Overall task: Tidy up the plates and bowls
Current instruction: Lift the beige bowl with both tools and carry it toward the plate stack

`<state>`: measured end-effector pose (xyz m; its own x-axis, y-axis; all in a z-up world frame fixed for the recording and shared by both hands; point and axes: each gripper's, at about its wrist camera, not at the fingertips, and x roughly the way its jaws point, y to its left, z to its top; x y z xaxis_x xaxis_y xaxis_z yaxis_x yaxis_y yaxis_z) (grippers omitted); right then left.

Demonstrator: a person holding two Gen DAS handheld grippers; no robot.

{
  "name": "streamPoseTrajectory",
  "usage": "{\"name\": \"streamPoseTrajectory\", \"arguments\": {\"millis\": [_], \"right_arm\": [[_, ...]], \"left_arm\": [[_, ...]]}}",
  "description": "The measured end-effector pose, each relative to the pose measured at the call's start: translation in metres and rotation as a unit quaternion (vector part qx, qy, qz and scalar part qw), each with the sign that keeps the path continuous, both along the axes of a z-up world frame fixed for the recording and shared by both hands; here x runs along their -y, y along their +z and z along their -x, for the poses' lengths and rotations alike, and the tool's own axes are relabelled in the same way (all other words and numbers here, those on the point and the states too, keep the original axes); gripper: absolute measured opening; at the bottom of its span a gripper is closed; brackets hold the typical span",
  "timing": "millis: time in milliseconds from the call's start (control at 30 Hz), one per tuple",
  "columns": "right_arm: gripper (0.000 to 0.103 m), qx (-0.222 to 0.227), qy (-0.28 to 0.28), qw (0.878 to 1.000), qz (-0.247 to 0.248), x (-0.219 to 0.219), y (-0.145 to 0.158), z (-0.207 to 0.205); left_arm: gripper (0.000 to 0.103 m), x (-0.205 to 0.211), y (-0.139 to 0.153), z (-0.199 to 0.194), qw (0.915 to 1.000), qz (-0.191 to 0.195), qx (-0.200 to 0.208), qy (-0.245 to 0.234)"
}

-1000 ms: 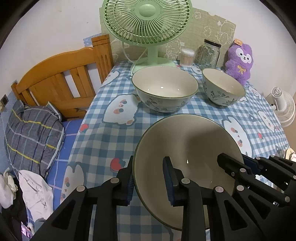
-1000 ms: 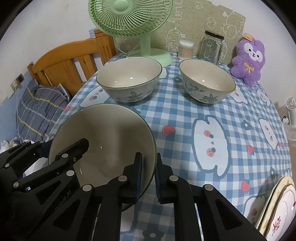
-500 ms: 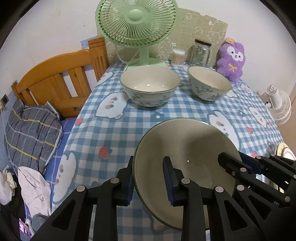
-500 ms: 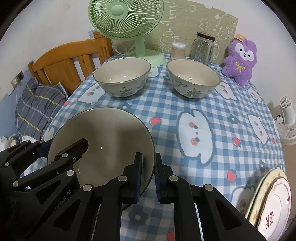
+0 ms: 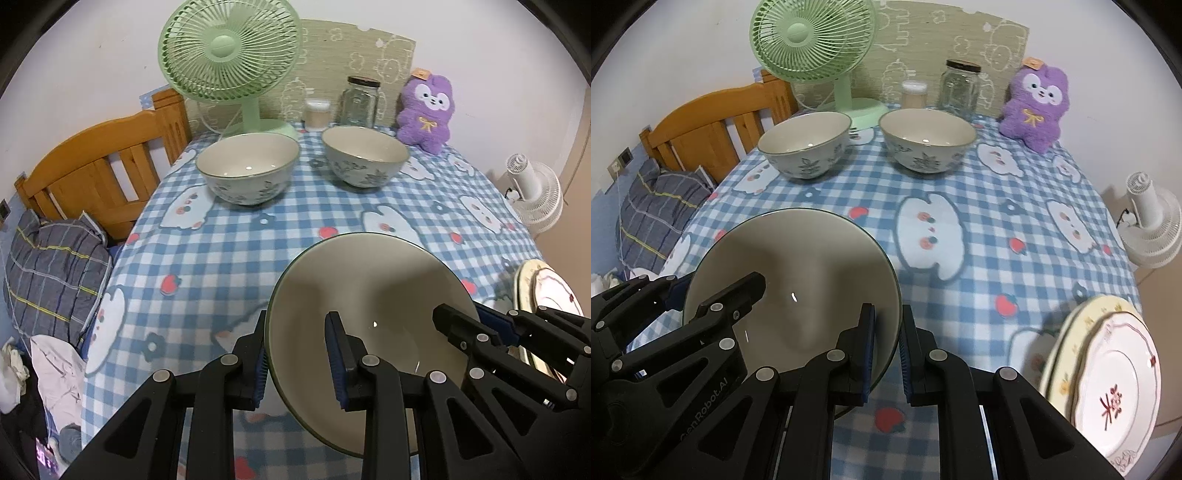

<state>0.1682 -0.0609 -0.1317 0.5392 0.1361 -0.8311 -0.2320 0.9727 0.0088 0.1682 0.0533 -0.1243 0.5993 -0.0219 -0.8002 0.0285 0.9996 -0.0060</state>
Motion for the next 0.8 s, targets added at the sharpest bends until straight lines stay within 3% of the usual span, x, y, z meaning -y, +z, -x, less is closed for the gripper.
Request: {"name": "streamPoseTrajectory", "arguments": {"millis": [800], "right_arm": [[0.015, 0.003, -0.025, 1.0, 0.005, 0.059, -0.007, 0.042]], "left_arm": [[0.027, 0.058, -0.013, 0.037, 0.9997, 0.008, -0.01, -0.02]]}}
